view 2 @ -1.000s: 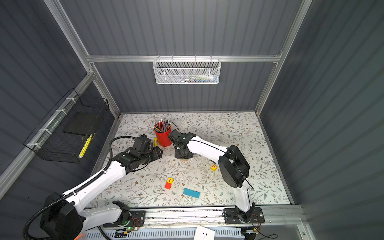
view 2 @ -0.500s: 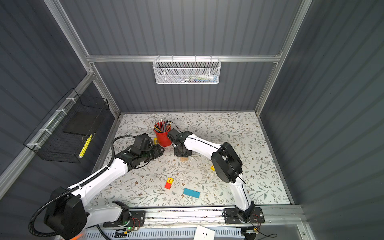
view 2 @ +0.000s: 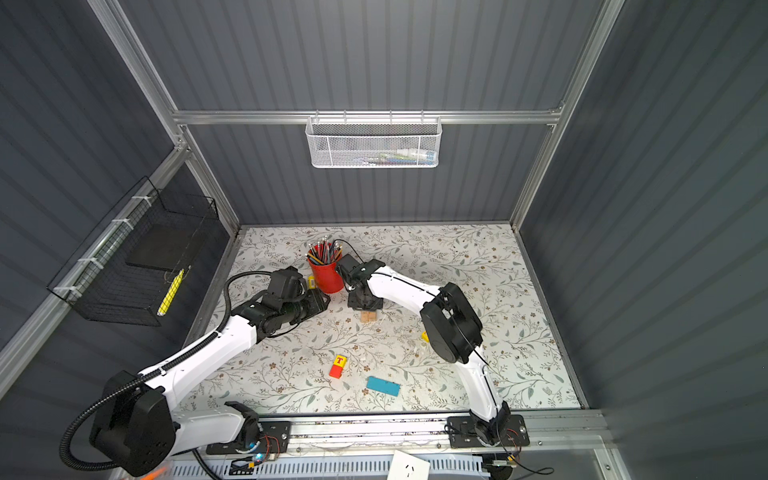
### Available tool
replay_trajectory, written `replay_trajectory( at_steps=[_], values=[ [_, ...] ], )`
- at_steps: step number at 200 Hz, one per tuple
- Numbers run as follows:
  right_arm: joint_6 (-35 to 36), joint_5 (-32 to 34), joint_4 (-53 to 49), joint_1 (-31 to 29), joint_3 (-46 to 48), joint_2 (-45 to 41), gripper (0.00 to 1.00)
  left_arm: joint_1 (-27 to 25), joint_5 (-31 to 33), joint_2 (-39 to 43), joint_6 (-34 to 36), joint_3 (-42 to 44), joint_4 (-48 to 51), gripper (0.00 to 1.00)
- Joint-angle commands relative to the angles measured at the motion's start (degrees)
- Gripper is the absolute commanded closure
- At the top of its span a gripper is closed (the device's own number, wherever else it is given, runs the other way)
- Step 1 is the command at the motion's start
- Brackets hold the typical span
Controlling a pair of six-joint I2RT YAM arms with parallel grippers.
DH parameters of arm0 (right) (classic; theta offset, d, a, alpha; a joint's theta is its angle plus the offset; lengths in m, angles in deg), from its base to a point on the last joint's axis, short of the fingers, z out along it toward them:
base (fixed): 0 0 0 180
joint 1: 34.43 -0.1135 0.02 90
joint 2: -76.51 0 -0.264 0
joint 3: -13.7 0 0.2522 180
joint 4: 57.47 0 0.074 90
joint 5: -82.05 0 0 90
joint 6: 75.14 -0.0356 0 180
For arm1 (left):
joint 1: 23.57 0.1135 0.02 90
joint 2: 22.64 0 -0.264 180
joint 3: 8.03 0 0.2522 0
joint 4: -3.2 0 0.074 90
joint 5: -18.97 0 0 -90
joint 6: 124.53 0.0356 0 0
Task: Build the wood block tower
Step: 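Carry the long block to the paired blocks and lower it beside them, then open the right gripper and lift it away from the wooden blocks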
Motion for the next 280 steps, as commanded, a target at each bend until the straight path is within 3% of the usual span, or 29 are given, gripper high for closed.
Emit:
replay_trajectory(
  at_steps=[1,101,280],
  values=[
    [-0.3,-0.1,-0.9,0.2,-1.5,1.7,0.81,0.6,-0.9,-0.2,-0.9,0.8,-0.2,0.38],
    [-0.5,-0.2,-1.3,0.2,-2.0,2.8,0.78,0.9,-1.4,-0.1,-1.3,1.3,-0.4,0.38],
    [-0.3,-1.1,-1.7,0.2,-2.5,-0.7,0.63,1.4,-3.7,-0.7,-1.2,0.9,-0.8,0.38]
  ],
)
